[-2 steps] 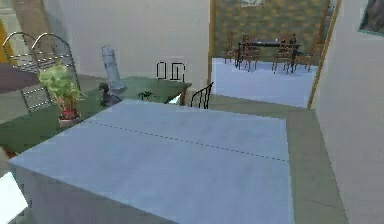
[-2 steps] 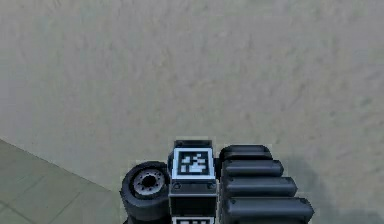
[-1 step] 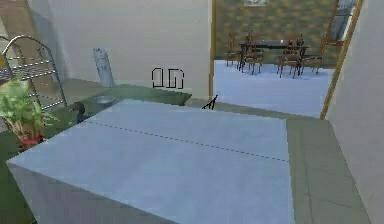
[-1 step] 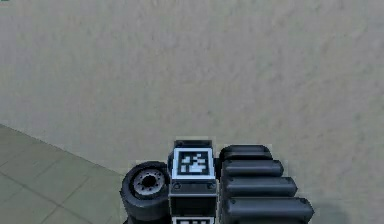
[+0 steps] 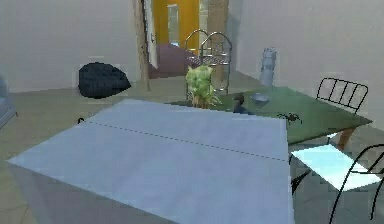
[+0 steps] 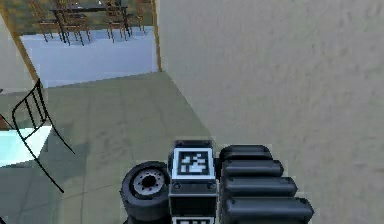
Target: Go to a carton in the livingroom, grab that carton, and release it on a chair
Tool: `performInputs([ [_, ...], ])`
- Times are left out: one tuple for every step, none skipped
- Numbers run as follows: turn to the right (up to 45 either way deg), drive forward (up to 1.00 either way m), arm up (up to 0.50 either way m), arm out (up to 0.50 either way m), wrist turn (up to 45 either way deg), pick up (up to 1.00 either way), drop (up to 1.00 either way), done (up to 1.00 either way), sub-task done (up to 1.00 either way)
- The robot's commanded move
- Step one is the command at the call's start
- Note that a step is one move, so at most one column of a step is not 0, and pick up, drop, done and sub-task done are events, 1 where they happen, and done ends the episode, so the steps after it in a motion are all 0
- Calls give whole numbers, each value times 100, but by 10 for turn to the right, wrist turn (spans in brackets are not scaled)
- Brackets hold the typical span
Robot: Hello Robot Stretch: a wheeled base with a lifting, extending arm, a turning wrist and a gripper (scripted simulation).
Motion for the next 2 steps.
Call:
performInputs([
  [-450,0,0,0,0,0,0,0,0],
  [-450,0,0,0,0,0,0,0,0],
])
